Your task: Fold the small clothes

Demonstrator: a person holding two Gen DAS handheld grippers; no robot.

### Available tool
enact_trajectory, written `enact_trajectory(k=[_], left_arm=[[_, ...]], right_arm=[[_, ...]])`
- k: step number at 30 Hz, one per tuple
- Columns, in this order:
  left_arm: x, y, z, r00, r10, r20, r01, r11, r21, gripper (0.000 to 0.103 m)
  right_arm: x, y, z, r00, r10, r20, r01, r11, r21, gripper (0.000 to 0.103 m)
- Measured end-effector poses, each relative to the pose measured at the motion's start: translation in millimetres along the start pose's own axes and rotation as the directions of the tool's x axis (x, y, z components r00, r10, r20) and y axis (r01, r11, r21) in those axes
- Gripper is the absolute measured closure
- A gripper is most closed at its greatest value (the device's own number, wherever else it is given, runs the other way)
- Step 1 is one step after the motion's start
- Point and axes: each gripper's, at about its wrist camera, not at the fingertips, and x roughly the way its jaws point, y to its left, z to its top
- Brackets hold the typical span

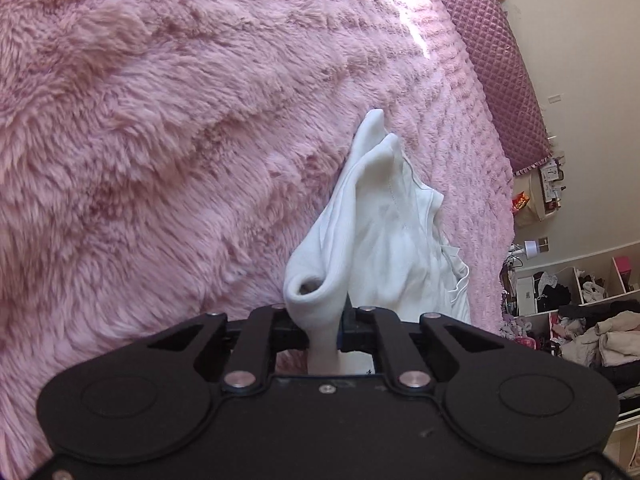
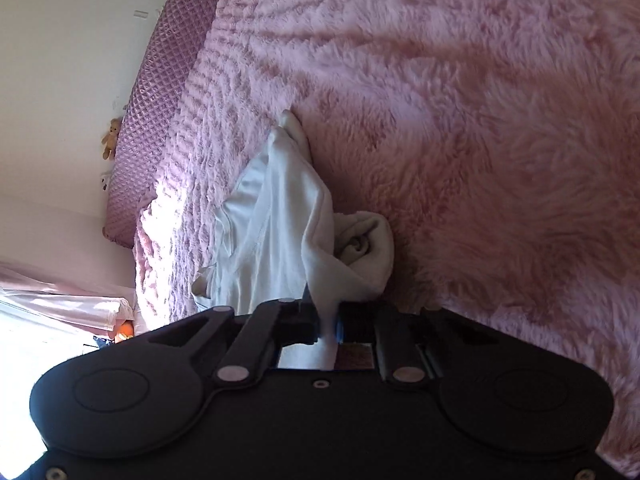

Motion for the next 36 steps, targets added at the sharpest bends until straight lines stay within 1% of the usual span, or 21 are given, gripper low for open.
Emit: enact_trajectory(k=[4,7,9,12,13,14,15,17,18,19,20,21,22,23,25,28,31,32,34,35,36], left_arm=[[-37.4,-21.4,-9.6,0.999,-0.046,-0.004,0.046,0.997,0.063,0.095],[-75.0,-18.9,-31.4,0.998,-0.053,-0.021,0.056,0.991,0.123,0.095],[-92.5,-3.4,-49.3,0.998,-0.035,-0.045,0.04,0.989,0.141,0.095],[-99.6,43.0,-83.6,0.991,0.057,-0.12,-0.042,0.991,0.129,0.094],[-96.3,57.5,-91.6,0.986,0.094,-0.137,-0.076,0.988,0.131,0.093],[-93.3,70.7,-97.7,0.984,0.11,-0.14,-0.091,0.986,0.14,0.089],[-93.5,77.7,-100.1,0.984,0.105,-0.14,-0.085,0.986,0.141,0.083],[-100.7,84.1,-95.9,0.983,0.106,-0.148,-0.084,0.985,0.149,0.082],[-105.7,82.1,-92.6,0.982,0.118,-0.146,-0.094,0.983,0.158,0.076],[-115.0,76.9,-85.3,0.979,0.163,-0.12,-0.137,0.971,0.196,0.069],[-122.0,70.1,-80.6,0.977,0.194,-0.085,-0.17,0.957,0.235,0.065],[-128.7,59.8,-74.8,0.974,0.222,-0.039,-0.201,0.935,0.291,0.059],[-133.2,47.8,-67.9,0.971,0.238,0.006,-0.224,0.909,0.352,0.053],[-134.5,35.3,-61.4,0.969,0.244,0.042,-0.24,0.885,0.399,0.05],[-123.1,6.9,-45.7,0.973,0.212,0.087,-0.227,0.842,0.49,0.048],[-89.0,-25.9,-30.5,0.978,0.175,0.116,-0.21,0.802,0.559,0.048],[-43.9,-53.6,-21.5,0.974,0.162,0.155,-0.224,0.765,0.604,0.048],[-27.3,-60.5,-18.4,0.974,0.164,0.159,-0.227,0.756,0.613,0.048],[-1.1,-62.9,-10.2,0.973,0.176,0.152,-0.232,0.76,0.607,0.048],[14.6,-67.3,-9.0,0.97,0.192,0.148,-0.243,0.758,0.605,0.049],[21.1,-68.3,-8.6,0.968,0.201,0.15,-0.251,0.756,0.604,0.05]], right_arm=[[-39.6,24.2,0.2,0.998,0.058,0.0,-0.058,0.995,-0.079,0.097],[-77.8,19.7,-6.2,0.996,0.086,-0.02,-0.087,0.991,-0.098,0.097],[-98.6,3.2,-18.0,0.998,0.058,-0.04,-0.063,0.992,-0.111,0.097],[-113.3,-47.4,-40.9,0.995,-0.04,-0.095,0.033,0.997,-0.076,0.097],[-113.0,-64.0,-46.9,0.992,-0.064,-0.113,0.057,0.996,-0.064,0.096],[-113.2,-77.9,-51.5,0.989,-0.098,-0.11,0.092,0.994,-0.061,0.095],[-113.6,-87.7,-54.2,0.988,-0.119,-0.1,0.114,0.992,-0.06,0.091],[-116.3,-101.4,-52.5,0.991,-0.077,-0.106,0.072,0.996,-0.046,0.091],[-118.9,-100.8,-48.7,0.99,-0.076,-0.116,0.072,0.997,-0.039,0.087],[-121.4,-97.0,-44.5,0.988,-0.084,-0.127,0.079,0.996,-0.041,0.078],[-124.5,-90.6,-39.8,0.986,-0.106,-0.126,0.098,0.993,-0.064,0.073],[-127.0,-82.8,-35.0,0.985,-0.136,-0.11,0.125,0.987,-0.101,0.061],[-129.8,-68.7,-27.4,0.981,-0.183,-0.061,0.17,0.97,-0.175,0.052],[-129.5,-55.7,-20.5,0.979,-0.206,-0.006,0.198,0.949,-0.247,0.05],[-118.5,-29.5,-6.2,0.979,-0.184,0.089,0.204,0.898,-0.39,0.05],[-78.9,-0.6,12.5,0.985,-0.123,0.125,0.17,0.843,-0.51,0.05],[-23.0,22.9,23.2,0.978,-0.139,0.158,0.208,0.759,-0.617,0.05],[-9.5,26.2,25.1,0.974,-0.153,0.166,0.224,0.743,-0.631,0.051],[18.1,31.5,32.2,0.971,-0.18,0.16,0.24,0.717,-0.654,0.051],[26.2,32.3,33.8,0.969,-0.192,0.153,0.245,0.718,-0.652,0.051],[31.1,32.2,35.9,0.971,-0.197,0.139,0.239,0.723,-0.648,0.052]])
